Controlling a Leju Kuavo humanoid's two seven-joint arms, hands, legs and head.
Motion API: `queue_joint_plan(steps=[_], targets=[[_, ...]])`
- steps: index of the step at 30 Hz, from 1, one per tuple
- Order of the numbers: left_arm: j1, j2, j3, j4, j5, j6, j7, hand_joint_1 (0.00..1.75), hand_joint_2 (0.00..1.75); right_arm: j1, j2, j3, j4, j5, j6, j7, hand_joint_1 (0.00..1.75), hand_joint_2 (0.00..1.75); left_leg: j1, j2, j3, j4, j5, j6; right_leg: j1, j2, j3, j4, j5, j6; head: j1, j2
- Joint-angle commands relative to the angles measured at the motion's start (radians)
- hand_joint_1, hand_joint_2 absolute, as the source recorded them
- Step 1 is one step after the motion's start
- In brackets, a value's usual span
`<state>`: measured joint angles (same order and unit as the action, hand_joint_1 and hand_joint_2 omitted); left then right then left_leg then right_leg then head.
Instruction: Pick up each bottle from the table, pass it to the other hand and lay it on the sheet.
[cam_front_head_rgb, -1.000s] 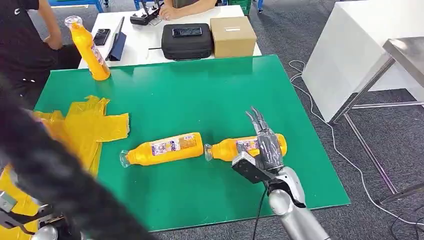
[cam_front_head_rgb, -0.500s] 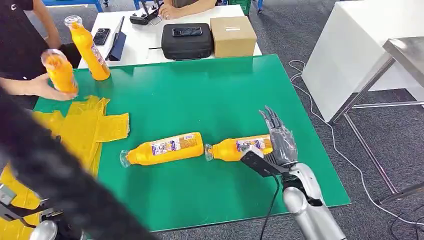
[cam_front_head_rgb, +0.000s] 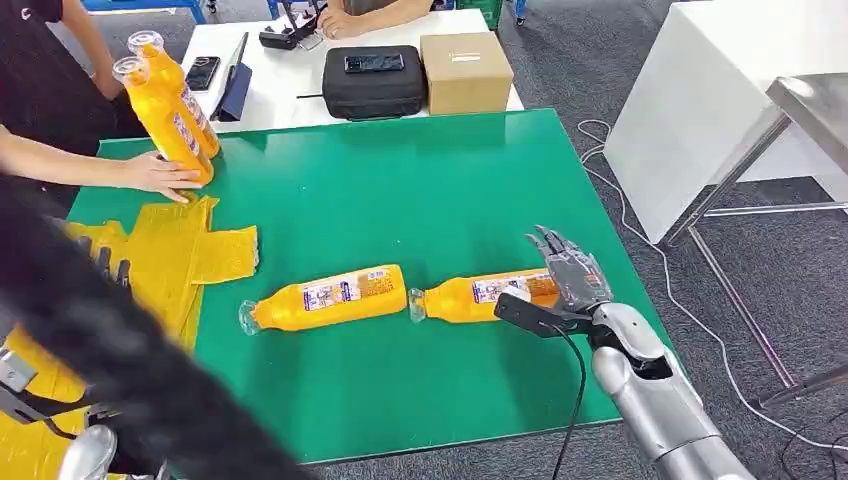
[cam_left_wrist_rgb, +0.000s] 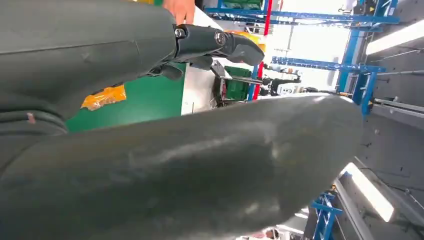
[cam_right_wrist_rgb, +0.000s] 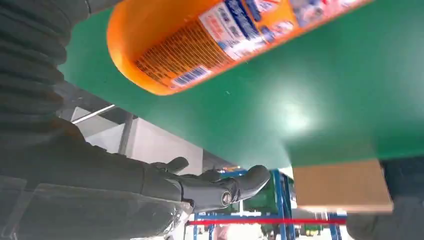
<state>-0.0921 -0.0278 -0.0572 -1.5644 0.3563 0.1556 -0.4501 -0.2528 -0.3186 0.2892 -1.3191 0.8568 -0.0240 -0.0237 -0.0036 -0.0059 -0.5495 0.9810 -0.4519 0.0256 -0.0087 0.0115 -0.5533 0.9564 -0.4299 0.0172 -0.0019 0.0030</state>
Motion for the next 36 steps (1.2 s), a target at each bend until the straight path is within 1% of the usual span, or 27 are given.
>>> queue_joint_plan(steps=[1,7,8,10,11,13,15,18,22,23,28,35,36], targets=[[-0.099,-0.004,-0.015,0.102,0.007,-0.007,0.022,0.0,0.0,-0.106,-0.023,0.111,0.208,-0.042,0.073,-0.002,0.0,1.75,0.001,0.0,0.002,0.0,0.0,-0.002,0.001,-0.001,0.002,-0.001,0.0,0.0,0.0,0.0],[-0.094,0.002,-0.023,0.108,0.008,-0.007,0.022,0.0,0.0,-0.093,-0.015,0.138,0.237,-0.036,0.074,0.0,0.0,1.75,0.001,0.0,0.003,-0.001,0.0,-0.001,0.001,-0.001,0.003,-0.002,0.0,0.0,0.0,0.0],[-0.09,0.003,-0.023,0.102,0.008,-0.007,0.022,0.0,0.0,-0.097,-0.01,0.141,0.247,-0.035,0.076,0.0,0.0,1.75,0.001,0.0,0.005,-0.002,-0.001,-0.002,0.001,-0.001,0.005,-0.003,0.0,-0.001,0.0,0.0],[-0.085,0.0,-0.021,0.093,0.008,-0.005,0.021,0.0,0.0,-0.117,-0.003,0.16,0.288,-0.017,0.083,0.006,0.0,1.75,0.001,0.001,0.003,-0.001,0.0,-0.001,0.001,0.0,0.003,-0.001,0.0,0.0,0.0,0.0],[-0.086,-0.002,-0.023,0.094,0.008,-0.005,0.021,0.0,0.0,-0.123,0.0,0.165,0.304,-0.012,0.08,0.005,0.0,1.75,0.001,0.001,0.004,-0.001,-0.001,-0.002,0.001,0.0,0.004,-0.002,0.0,-0.001,0.0,0.0],[-0.099,-0.006,-0.027,0.108,0.008,-0.006,0.02,0.0,0.0,-0.137,0.0,0.172,0.342,-0.014,0.074,0.001,0.0,1.75,0.001,0.002,0.004,-0.001,-0.001,-0.002,0.001,0.0,0.004,-0.002,-0.001,-0.001,0.0,0.0],[-0.112,-0.006,-0.032,0.119,0.009,-0.006,0.021,0.0,0.0,-0.156,0.001,0.191,0.379,0.0,0.076,0.002,0.0,1.75,0.001,0.0,0.002,-0.001,0.0,-0.001,0.001,-0.001,0.002,-0.001,0.0,0.0,0.0,0.0],[-0.121,-0.005,-0.038,0.123,0.012,-0.006,0.024,0.0,0.0,-0.175,0.006,0.218,0.425,0.027,0.079,0.017,0.0,1.75,0.001,0.0,0.004,-0.001,0.0,-0.002,0.001,-0.002,0.004,-0.002,0.0,-0.001,0.0,0.0],[-0.117,-0.004,-0.036,0.115,0.013,-0.003,0.024,0.0,0.0,-0.188,0.014,0.24,0.462,0.051,0.085,0.025,0.0,1.75,0.001,0.001,0.005,-0.001,0.0,-0.001,0.001,-0.001,0.005,-0.002,0.0,0.0,0.0,0.0],[-0.117,-0.004,-0.036,0.115,0.013,-0.003,0.024,0.0,0.0,-0.188,0.014,0.24,0.462,0.051,0.085,0.025,1.75,1.75,0.002,0.001,0.006,-0.002,0.0,-0.002,0.002,-0.001,0.006,-0.003,0.0,-0.001,0.0,0.0],[-0.102,-0.001,-0.03,0.1,0.015,0.003,0.025,0.0,0.0,-0.2,0.02,0.251,0.502,0.054,0.094,0.007,1.75,1.75,0.002,0.001,0.008,-0.001,0.0,-0.001,0.002,-0.001,0.008,-0.002,0.0,-0.001,0.0,0.0],[-0.092,-0.002,-0.029,0.091,0.014,0.004,0.025,0.0,0.0,-0.182,0.014,0.252,0.495,0.05,0.09,0.0,1.75,1.75,0.002,-0.001,0.012,-0.002,0.001,-0.002,0.002,-0.004,0.014,-0.004,0.001,-0.001,0.0,0.0],[-0.085,-0.001,-0.027,0.086,0.015,0.004,0.025,0.0,0.0,-0.178,0.011,0.252,0.488,0.049,0.089,-0.001,1.75,1.75,0.001,-0.001,0.014,-0.001,0.0,-0.001,0.002,-0.002,0.014,-0.003,0.0,0.0,0.0,0.0]])
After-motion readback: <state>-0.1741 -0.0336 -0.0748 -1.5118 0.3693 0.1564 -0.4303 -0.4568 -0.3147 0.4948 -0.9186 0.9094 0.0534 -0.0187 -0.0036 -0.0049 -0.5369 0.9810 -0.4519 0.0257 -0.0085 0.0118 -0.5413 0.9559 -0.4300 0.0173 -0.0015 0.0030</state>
